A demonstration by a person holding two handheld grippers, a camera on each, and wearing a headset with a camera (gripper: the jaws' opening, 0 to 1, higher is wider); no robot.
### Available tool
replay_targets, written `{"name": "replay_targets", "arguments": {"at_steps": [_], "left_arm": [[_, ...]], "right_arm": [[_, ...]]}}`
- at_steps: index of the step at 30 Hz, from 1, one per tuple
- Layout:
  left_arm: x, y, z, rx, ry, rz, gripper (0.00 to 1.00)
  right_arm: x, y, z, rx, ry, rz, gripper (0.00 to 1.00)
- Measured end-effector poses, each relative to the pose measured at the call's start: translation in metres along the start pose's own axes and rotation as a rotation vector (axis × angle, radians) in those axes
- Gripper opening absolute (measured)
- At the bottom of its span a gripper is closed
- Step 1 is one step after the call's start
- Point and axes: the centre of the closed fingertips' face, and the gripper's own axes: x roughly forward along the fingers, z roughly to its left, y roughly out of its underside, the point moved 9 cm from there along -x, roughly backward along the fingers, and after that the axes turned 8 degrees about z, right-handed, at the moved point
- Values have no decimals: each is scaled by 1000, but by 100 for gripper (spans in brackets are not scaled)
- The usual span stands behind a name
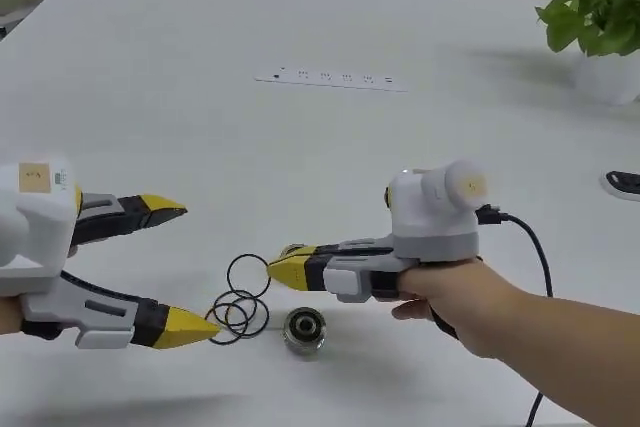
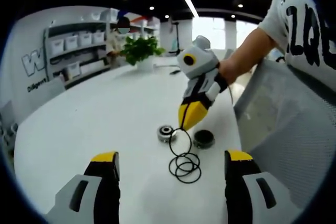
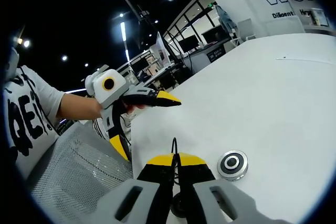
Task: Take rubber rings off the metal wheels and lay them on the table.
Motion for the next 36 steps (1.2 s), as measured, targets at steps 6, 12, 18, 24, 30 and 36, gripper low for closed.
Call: {"name": "replay_targets", "arguments": {"at_steps": [6,12,18,24,30,36], "left_arm": [[-1,1,-2,4,1,3,84],[-2,3,-2,4,0,6,84],[-3,5,-3,1,0,10,84],[-3,6,-3,2,2,16,84],[-2,6,-4,5,4,19,84],[-2,7,-4,2,4,21,84]], "right_arm": [[2,2,3,-3,-13,17,0],[4,4,5,-5,-31,36,0],[7,9,8,-6,-53,64,0],[10,12,11,-10,-73,89,0],[13,17,11,-9,-86,123,0],[13,20,10,-13,-84,146,0]]}}
